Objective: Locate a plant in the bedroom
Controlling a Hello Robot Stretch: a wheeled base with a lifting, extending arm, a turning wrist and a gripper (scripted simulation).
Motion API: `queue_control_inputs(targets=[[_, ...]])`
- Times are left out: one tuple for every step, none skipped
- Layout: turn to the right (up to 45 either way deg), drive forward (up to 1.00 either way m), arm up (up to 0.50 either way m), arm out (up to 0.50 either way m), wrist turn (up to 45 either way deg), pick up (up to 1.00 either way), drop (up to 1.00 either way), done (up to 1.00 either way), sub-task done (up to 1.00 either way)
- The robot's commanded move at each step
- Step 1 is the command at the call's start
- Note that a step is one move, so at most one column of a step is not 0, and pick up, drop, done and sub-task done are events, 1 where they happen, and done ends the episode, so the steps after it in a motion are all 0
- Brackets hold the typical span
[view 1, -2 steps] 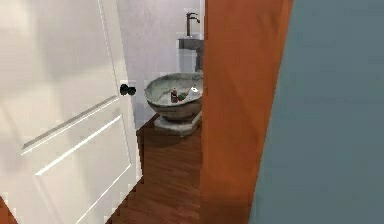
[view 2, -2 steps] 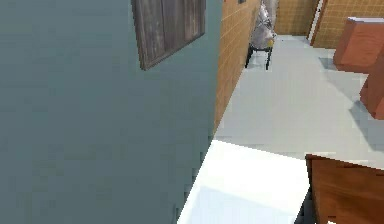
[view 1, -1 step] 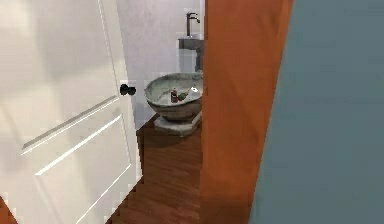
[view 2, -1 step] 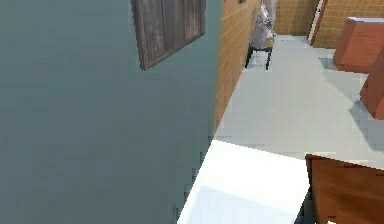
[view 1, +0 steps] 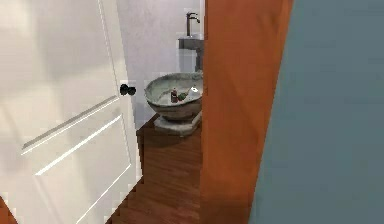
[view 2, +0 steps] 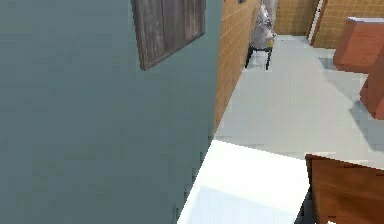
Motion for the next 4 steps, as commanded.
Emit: queue_control_inputs(targets=[[-45.0, 0.0, 0.0, 0.0, 0.0, 0.0, 0.0, 0.0, 0.0], [-18.0, 0.0, 0.0, 0.0, 0.0, 0.0, 0.0, 0.0, 0.0], [0.0, 0.35, 0.0, 0.0, 0.0, 0.0, 0.0, 0.0, 0.0], [45.0, 0.0, 0.0, 0.0, 0.0, 0.0, 0.0, 0.0, 0.0]])
